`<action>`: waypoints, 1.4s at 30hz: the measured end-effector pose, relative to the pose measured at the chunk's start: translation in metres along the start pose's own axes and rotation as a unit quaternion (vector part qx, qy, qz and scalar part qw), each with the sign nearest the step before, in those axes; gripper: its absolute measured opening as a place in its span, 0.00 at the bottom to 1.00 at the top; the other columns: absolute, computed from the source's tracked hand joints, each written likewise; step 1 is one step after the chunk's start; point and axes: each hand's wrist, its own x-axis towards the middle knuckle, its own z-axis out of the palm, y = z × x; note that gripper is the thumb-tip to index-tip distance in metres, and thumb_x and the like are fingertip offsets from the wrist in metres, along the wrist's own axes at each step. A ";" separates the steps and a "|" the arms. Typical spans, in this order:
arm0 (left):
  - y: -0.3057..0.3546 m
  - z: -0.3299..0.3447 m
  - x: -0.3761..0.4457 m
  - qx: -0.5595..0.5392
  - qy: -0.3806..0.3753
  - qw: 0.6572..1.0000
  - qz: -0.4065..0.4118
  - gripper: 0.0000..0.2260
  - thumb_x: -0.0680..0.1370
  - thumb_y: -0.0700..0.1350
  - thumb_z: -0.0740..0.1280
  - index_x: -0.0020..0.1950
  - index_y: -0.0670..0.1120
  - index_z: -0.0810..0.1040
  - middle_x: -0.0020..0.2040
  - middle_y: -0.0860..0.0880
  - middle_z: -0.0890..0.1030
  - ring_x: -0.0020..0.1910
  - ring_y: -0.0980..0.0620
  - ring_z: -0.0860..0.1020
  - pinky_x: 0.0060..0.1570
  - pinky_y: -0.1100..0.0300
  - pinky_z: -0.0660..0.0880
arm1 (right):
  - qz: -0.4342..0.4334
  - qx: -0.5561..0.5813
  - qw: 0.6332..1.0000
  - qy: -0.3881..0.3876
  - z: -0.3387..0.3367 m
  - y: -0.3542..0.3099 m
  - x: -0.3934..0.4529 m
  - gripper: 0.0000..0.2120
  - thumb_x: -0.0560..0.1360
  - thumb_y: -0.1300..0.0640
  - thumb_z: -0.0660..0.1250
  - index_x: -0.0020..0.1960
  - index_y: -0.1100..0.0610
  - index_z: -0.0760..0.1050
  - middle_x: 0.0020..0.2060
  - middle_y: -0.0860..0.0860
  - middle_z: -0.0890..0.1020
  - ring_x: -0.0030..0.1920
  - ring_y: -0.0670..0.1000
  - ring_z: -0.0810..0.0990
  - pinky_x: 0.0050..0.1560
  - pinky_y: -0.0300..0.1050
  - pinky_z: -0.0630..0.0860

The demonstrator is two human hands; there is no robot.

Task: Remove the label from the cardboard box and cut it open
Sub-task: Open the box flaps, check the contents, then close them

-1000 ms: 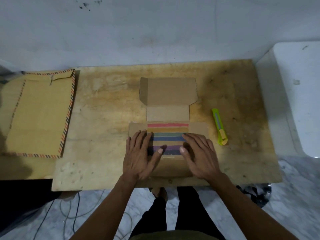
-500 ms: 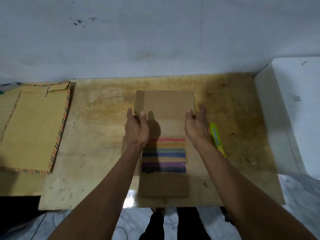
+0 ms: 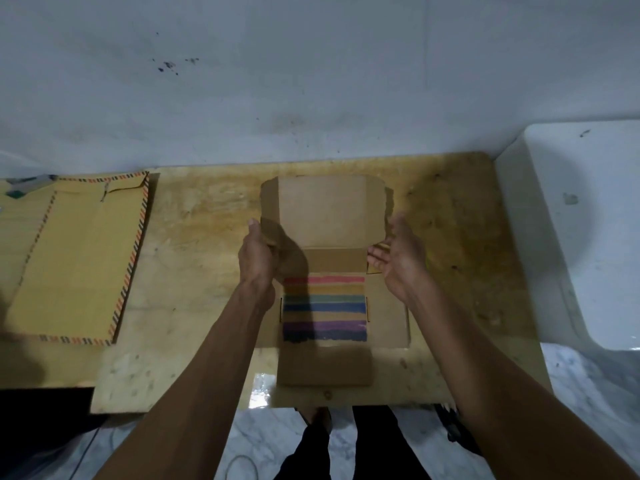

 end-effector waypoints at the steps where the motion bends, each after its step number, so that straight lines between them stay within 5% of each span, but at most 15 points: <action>1: 0.001 -0.002 -0.006 -0.026 -0.008 1.000 -0.006 0.30 0.81 0.65 0.50 0.69 0.46 0.75 0.59 0.45 0.81 0.57 0.47 0.78 0.58 0.50 0.75 | 0.003 0.015 1.000 -0.003 -0.002 0.000 -0.004 0.25 0.82 0.40 0.52 0.72 0.54 0.68 0.59 0.51 0.76 0.57 0.57 0.77 0.62 0.53 0.73; 4: 0.001 -0.011 -0.016 -0.067 -0.025 0.997 -0.013 0.29 0.81 0.66 0.49 0.60 0.46 0.79 0.48 0.47 0.81 0.48 0.47 0.77 0.46 0.55 0.73 | 0.007 0.053 0.998 -0.027 -0.006 0.002 -0.016 0.28 0.81 0.38 0.49 0.71 0.54 0.69 0.61 0.51 0.77 0.61 0.58 0.76 0.69 0.55 0.68; 6: -0.001 -0.020 -0.019 -0.080 -0.053 0.995 -0.019 0.32 0.80 0.68 0.49 0.57 0.45 0.80 0.46 0.46 0.80 0.46 0.47 0.76 0.46 0.54 0.71 | -0.001 0.065 0.997 -0.051 -0.011 0.005 -0.023 0.28 0.81 0.36 0.48 0.65 0.53 0.74 0.63 0.53 0.79 0.62 0.57 0.77 0.69 0.54 0.69; 10: -0.002 -0.045 -0.020 -0.061 -0.119 0.990 -0.038 0.37 0.78 0.72 0.49 0.63 0.43 0.78 0.52 0.41 0.82 0.49 0.45 0.79 0.51 0.52 0.73 | -0.030 0.030 0.996 -0.073 -0.030 0.015 -0.030 0.29 0.81 0.37 0.51 0.55 0.57 0.80 0.51 0.58 0.82 0.53 0.54 0.79 0.59 0.49 0.71; 14: -0.004 -0.055 -0.032 0.024 -0.156 0.987 -0.020 0.33 0.80 0.68 0.48 0.64 0.44 0.77 0.48 0.41 0.82 0.52 0.44 0.79 0.54 0.55 0.72 | -0.041 -0.132 0.982 -0.129 -0.044 0.025 -0.042 0.32 0.79 0.34 0.45 0.60 0.54 0.78 0.53 0.59 0.84 0.59 0.53 0.79 0.62 0.46 0.70; 19: -0.026 -0.064 -0.043 0.214 -0.185 0.955 0.086 0.29 0.78 0.70 0.52 0.54 0.54 0.86 0.53 0.50 0.86 0.57 0.50 0.82 0.61 0.51 0.75 | -0.088 -0.247 0.954 -0.146 -0.050 0.050 -0.049 0.29 0.72 0.26 0.55 0.55 0.45 0.81 0.59 0.51 0.83 0.61 0.48 0.79 0.68 0.51 0.70; 21: -0.037 -0.064 -0.048 0.297 -0.174 0.927 0.153 0.28 0.80 0.67 0.54 0.58 0.51 0.85 0.58 0.50 0.84 0.59 0.53 0.79 0.60 0.56 0.71 | -0.144 -0.348 0.916 -0.134 -0.053 0.058 -0.054 0.26 0.74 0.28 0.54 0.59 0.42 0.80 0.60 0.46 0.82 0.64 0.44 0.76 0.72 0.49 0.65; 23: -0.047 -0.064 -0.053 0.379 -0.162 0.882 0.229 0.27 0.82 0.63 0.54 0.55 0.46 0.85 0.55 0.48 0.83 0.56 0.50 0.78 0.55 0.59 0.70 | -0.220 -0.483 0.838 -0.127 -0.051 0.064 -0.064 0.24 0.81 0.38 0.51 0.68 0.48 0.75 0.68 0.48 0.76 0.71 0.46 0.70 0.74 0.46 0.60; 25: -0.060 -0.067 -0.053 0.463 -0.161 0.814 0.312 0.28 0.82 0.63 0.50 0.52 0.47 0.85 0.56 0.45 0.82 0.58 0.45 0.76 0.58 0.55 0.70 | -0.272 -0.578 0.759 -0.127 -0.049 0.074 -0.069 0.24 0.84 0.43 0.48 0.74 0.51 0.67 0.74 0.46 0.68 0.77 0.48 0.60 0.76 0.52 0.56; 28: -0.081 -0.073 -0.049 0.571 -0.119 0.719 0.380 0.23 0.83 0.60 0.51 0.63 0.53 0.81 0.69 0.45 0.76 0.71 0.44 0.67 0.68 0.47 0.62 | -0.259 -0.661 0.696 -0.105 -0.050 0.093 -0.069 0.25 0.83 0.42 0.44 0.78 0.46 0.58 0.78 0.40 0.57 0.79 0.45 0.43 0.77 0.55 0.43; 31: -0.094 -0.075 -0.056 0.622 -0.100 0.675 0.384 0.21 0.83 0.59 0.51 0.68 0.55 0.77 0.76 0.45 0.66 0.76 0.44 0.57 0.72 0.40 0.53 | -0.257 -0.718 0.641 -0.086 -0.054 0.112 -0.071 0.28 0.81 0.39 0.38 0.79 0.44 0.49 0.79 0.37 0.45 0.78 0.45 0.33 0.76 0.59 0.35; 36: -0.111 -0.076 -0.051 0.630 -0.085 0.696 0.333 0.21 0.82 0.61 0.49 0.71 0.61 0.72 0.81 0.46 0.55 0.79 0.41 0.47 0.73 0.31 0.44 | -0.258 -0.742 0.615 -0.067 -0.057 0.131 -0.067 0.27 0.82 0.41 0.37 0.79 0.43 0.41 0.77 0.37 0.37 0.76 0.48 0.27 0.74 0.65 0.31; 42: -0.119 -0.075 -0.052 0.595 -0.051 0.735 0.323 0.22 0.79 0.62 0.52 0.69 0.61 0.75 0.78 0.42 0.60 0.78 0.38 0.52 0.72 0.29 0.50 | -0.298 -0.734 0.609 -0.042 -0.062 0.140 -0.058 0.25 0.83 0.43 0.44 0.79 0.43 0.51 0.79 0.39 0.46 0.79 0.52 0.34 0.73 0.71 0.37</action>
